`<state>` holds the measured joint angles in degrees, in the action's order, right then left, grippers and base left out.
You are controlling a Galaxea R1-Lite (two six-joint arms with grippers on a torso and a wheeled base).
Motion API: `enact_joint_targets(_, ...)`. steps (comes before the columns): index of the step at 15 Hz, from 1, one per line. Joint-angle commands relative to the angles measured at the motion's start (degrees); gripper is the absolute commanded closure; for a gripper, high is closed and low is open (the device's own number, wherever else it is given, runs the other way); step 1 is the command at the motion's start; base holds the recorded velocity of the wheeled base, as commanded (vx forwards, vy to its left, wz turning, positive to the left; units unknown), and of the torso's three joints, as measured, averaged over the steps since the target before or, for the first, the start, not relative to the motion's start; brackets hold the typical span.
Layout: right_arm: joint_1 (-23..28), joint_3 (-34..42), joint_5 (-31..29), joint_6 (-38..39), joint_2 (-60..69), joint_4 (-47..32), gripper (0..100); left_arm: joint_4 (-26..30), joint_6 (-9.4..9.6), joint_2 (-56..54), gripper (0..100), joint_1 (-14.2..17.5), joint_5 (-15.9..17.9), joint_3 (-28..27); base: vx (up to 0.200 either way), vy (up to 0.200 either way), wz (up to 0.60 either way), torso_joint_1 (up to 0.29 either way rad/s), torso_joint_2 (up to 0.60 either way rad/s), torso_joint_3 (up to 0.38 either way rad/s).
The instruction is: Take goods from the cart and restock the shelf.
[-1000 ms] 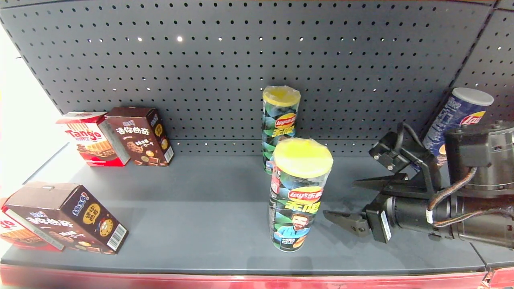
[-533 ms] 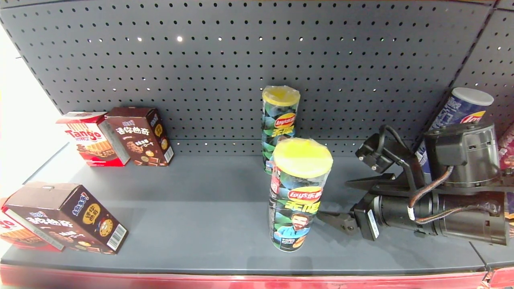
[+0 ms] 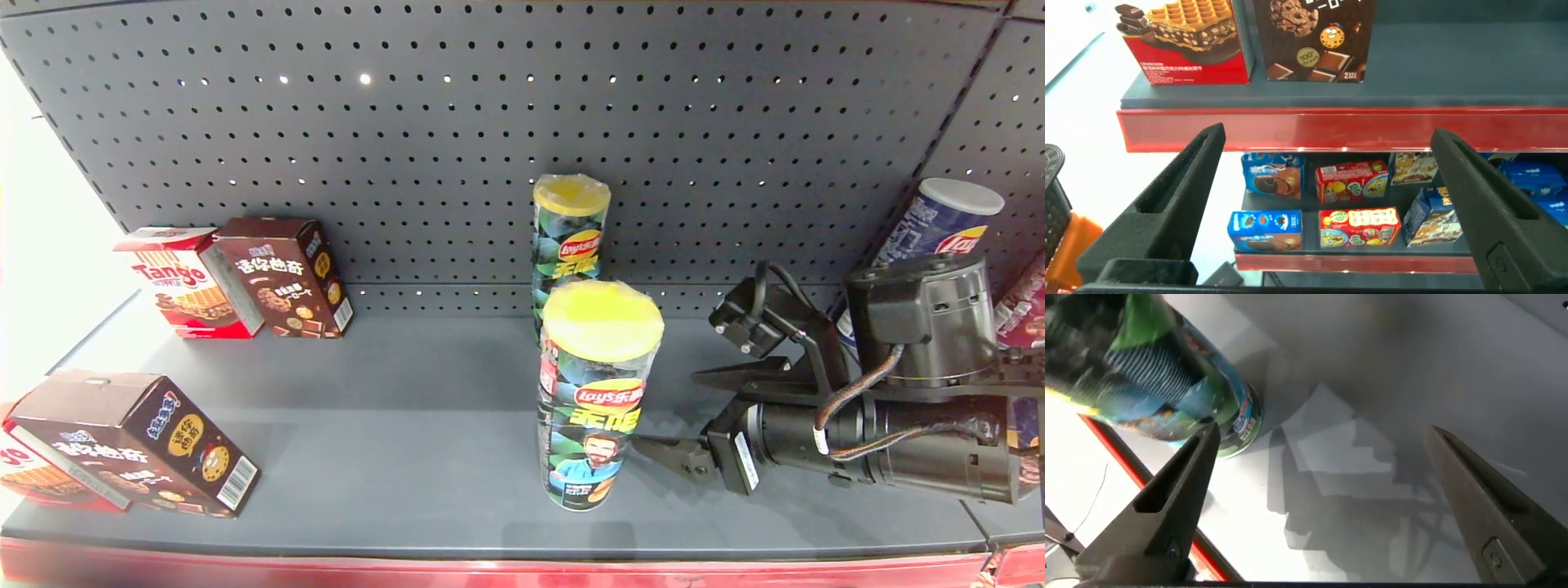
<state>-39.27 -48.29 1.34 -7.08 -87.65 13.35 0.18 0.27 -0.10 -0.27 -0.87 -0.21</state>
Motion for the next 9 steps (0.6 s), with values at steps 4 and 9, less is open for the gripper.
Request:
enact_joint_targets(4,1.21,-1.02,-0.02,0.05,-0.06,0.01,0,-0.01,0.00,0.10,0,0.00,-0.01,0.03,0.000,0.000,0.00,0.000,0.00,0.000)
enact_joint_targets(9,0.33,-1.55,0.07,-0.04,-0.68,0.01,0,-0.01,0.00,0.10,0,0.00,0.07,0.03,0.000,0.000,0.00,0.000,0.00,0.000)
